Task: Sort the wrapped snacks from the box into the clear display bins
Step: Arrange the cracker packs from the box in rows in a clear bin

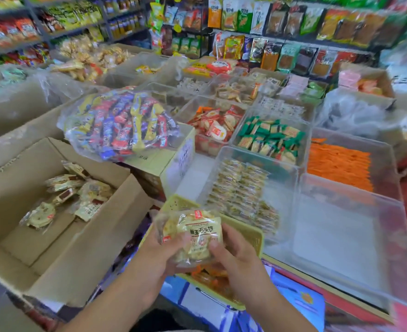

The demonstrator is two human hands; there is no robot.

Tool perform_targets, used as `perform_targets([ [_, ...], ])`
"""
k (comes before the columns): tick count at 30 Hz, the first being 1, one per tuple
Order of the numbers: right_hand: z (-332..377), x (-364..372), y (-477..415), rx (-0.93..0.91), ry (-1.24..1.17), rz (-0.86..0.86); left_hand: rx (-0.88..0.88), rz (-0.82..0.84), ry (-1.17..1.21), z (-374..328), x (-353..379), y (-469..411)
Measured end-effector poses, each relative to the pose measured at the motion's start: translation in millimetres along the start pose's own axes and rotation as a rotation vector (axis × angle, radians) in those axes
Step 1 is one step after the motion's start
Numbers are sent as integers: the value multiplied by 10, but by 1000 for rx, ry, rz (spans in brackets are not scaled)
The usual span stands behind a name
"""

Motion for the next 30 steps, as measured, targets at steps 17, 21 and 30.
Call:
perform_targets([
  [17,-194,-495,126,333,-364,-419,238,179,-618,-146,435,-451],
  [21,-298,-360,47,434,-494,-356,344,288,-824,-246,525,-548],
  [30,-472,-554,31,553,-277,-350,232,389,-799,-190,498,-895],
])
Point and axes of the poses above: each hand's wrist, its own y-axis away from the middle knuckle, its own x-axis out of the palm, z = x × y, the point moved 8 cm from there along -y, towards the middle knuckle, and after that the axes turned 1 degree about -x, right-handed, at the moved point
